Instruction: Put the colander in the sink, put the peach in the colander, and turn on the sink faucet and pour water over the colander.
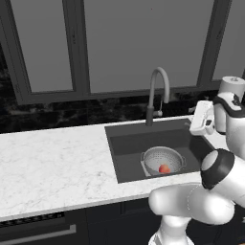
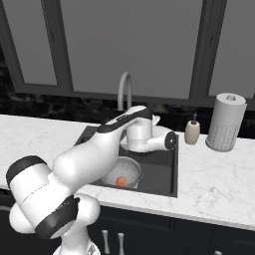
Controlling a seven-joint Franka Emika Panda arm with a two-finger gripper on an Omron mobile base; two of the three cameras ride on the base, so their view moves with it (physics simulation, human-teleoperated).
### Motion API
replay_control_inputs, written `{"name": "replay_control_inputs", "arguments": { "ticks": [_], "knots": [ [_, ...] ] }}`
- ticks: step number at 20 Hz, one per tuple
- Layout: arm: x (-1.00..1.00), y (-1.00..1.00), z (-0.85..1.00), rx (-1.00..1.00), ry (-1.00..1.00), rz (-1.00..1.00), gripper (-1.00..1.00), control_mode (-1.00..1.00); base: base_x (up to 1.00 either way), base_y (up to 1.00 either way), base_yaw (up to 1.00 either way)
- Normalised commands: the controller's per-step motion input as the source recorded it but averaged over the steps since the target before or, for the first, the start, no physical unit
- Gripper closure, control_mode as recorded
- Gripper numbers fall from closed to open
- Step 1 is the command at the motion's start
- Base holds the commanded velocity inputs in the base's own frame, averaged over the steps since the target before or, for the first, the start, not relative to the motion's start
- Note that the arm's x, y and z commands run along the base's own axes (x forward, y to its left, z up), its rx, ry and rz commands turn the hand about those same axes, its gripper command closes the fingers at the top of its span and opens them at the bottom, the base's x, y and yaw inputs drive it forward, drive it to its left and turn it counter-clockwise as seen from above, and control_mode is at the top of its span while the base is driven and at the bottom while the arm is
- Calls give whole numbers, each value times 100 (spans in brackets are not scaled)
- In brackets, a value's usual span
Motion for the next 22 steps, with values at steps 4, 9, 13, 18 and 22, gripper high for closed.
{"name": "replay_control_inputs", "arguments": {
  "ticks": [4,9,13,18,22],
  "knots": [
    [47,0,0,21,-3,0,-100,-100,0,0,0],
    [47,-1,0,17,0,0,-100,-100,0,0,0],
    [45,0,-1,10,0,0,-100,-100,0,0,0],
    [33,0,-22,0,0,0,-100,-100,0,0,0],
    [15,0,-25,0,0,-1,-100,-100,0,0,0]
  ]
}}
